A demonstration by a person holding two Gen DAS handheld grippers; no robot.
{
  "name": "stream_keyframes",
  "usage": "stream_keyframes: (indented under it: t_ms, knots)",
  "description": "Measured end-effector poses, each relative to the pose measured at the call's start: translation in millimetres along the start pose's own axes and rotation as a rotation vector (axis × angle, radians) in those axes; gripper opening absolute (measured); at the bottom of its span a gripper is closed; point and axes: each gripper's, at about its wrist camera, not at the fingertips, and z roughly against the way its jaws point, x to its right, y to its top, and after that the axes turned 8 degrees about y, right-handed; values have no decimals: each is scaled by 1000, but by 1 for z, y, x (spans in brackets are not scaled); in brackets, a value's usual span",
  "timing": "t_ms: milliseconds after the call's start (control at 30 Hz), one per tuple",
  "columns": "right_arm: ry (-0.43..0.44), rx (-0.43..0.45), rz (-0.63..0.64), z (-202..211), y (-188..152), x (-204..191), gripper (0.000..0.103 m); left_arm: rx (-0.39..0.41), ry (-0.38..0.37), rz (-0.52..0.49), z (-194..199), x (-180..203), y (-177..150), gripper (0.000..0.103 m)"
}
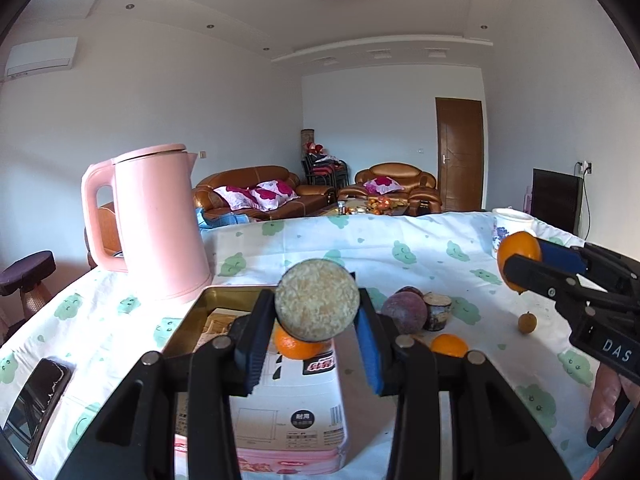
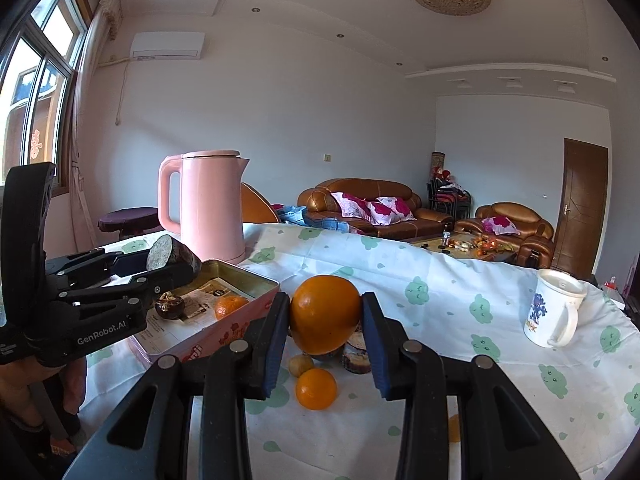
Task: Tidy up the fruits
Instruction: 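Carry the round cake and the orange toward the tin box with both tools, then open the left tool over the tin box while the right tool drops the orange in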
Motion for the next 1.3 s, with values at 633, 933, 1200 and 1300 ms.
stream_keyframes:
  t_ms: [633,933,1200,1300]
  knots:
    - [124,-45,85,-56,33,-47,38,-99,87,68,-27,-62,-2,41]
    - [160,-72,116,-76,35,-66,38,-140,102,66,-37,-74,-4,41]
    - [194,-101,142,-97,37,-83,38,-169,113,59,-45,-79,-7,41]
    - [208,-115,147,-105,36,-88,38,-181,116,51,-47,-80,-7,41]
